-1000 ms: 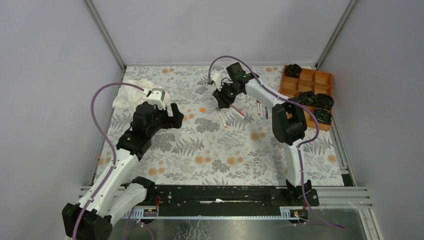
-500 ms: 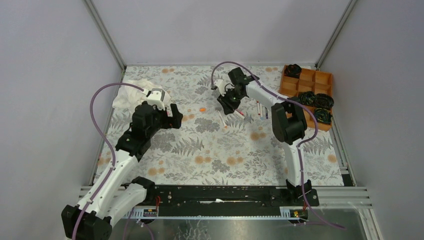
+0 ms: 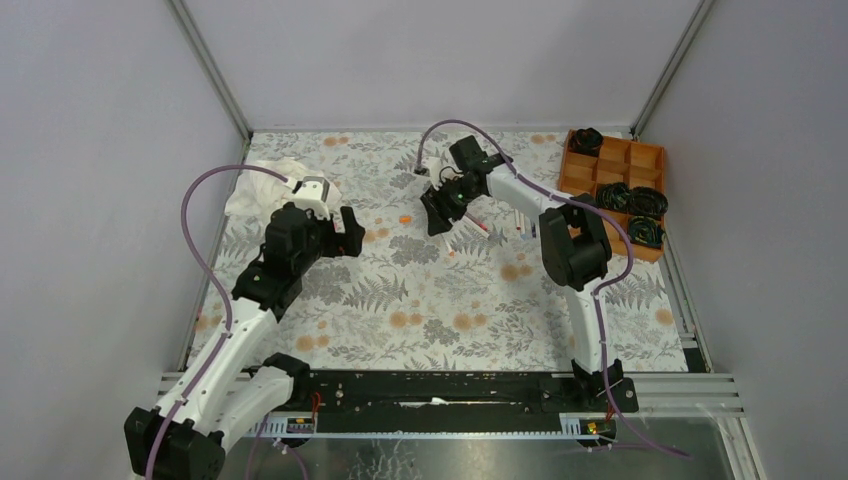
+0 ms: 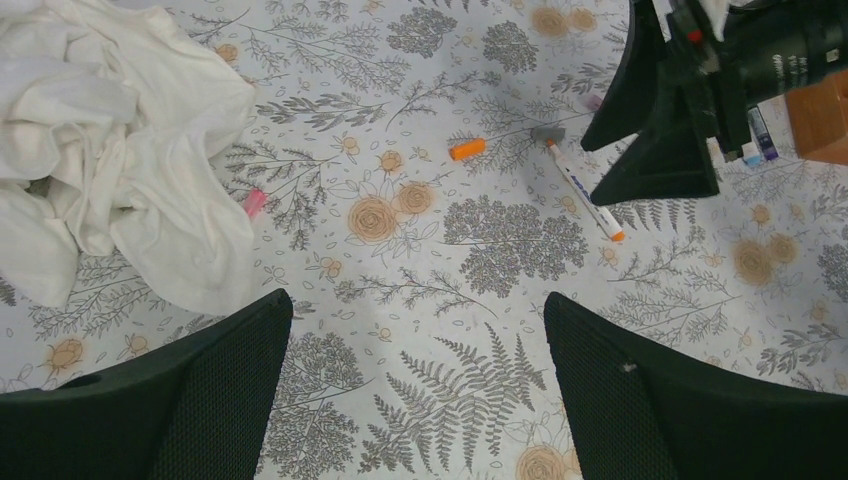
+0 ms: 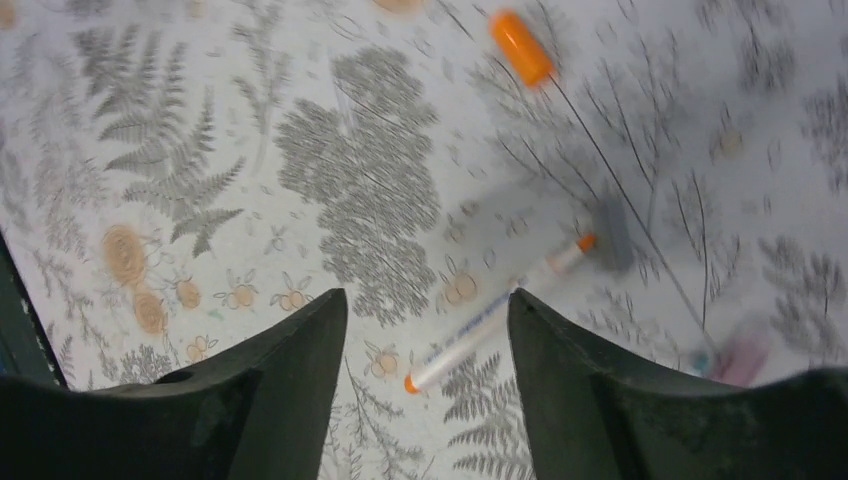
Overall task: Insert the pens into the pen caps
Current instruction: Place the pen at the center of the board.
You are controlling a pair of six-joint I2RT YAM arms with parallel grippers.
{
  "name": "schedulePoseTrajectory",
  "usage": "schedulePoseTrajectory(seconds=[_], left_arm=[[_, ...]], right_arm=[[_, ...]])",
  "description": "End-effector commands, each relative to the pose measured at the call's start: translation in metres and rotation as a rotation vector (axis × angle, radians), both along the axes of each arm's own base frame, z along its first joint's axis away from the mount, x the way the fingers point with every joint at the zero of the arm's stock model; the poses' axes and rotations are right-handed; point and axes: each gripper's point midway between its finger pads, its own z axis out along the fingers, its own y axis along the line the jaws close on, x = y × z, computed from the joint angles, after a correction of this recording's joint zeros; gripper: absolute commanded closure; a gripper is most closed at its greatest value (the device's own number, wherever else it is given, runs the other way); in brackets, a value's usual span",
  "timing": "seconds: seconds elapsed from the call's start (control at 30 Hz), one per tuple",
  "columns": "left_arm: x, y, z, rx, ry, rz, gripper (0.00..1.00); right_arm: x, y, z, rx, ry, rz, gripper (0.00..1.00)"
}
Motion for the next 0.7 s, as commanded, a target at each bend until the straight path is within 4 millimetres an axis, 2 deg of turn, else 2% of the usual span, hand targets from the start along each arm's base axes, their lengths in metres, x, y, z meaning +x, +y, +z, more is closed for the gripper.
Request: schedulePoseTrajectory(seconds=[0.0, 0.07, 0.17, 0.23, 0.3, 0.4, 0.43, 0.47, 0.57, 0.67], left_arm=[[0.003, 0.015, 0.006, 0.025, -0.030, 0.059, 0.01], [0.002, 0.020, 0.007, 0.033, -0.040, 0.084, 0.01], [0.001, 0.026, 0.010, 0.038, -0.057, 0.111, 0.01], [0.000, 0.027, 0.011, 0.039, -0.060, 0.118, 0.01], [0.001, 0.028, 0.012, 0.040, -0.064, 0.119, 0.01], [0.002, 0.026, 0.012, 0.037, -0.064, 0.113, 0.01], [0.003, 0.025, 0.011, 0.034, -0.061, 0.109, 0.01], [0.004, 0.025, 0.011, 0.032, -0.057, 0.107, 0.01], [0.005, 0.024, 0.011, 0.024, -0.054, 0.102, 0.01], [0.004, 0.024, 0.011, 0.019, -0.052, 0.100, 0.01]], right_arm=[[-0.009, 0.050, 0.057, 0.321, -0.241, 0.406, 0.27], [-0.001, 0.055, 0.055, 0.339, -0.349, 0.509, 0.18], [0.029, 0.059, 0.056, 0.236, -0.367, 0.460, 0.18], [0.046, 0.049, 0.059, 0.119, -0.335, 0.355, 0.27], [0.050, 0.028, 0.054, -0.010, -0.299, 0.248, 0.39], [0.042, -0.002, 0.034, -0.149, -0.228, 0.011, 0.41], [0.030, -0.014, 0.018, -0.194, -0.182, -0.044, 0.40], [0.021, -0.020, 0.013, -0.209, -0.160, -0.087, 0.40], [0.006, -0.027, 0.004, -0.210, -0.127, -0.206, 0.38], [0.007, -0.026, -0.003, -0.216, -0.090, -0.310, 0.40]])
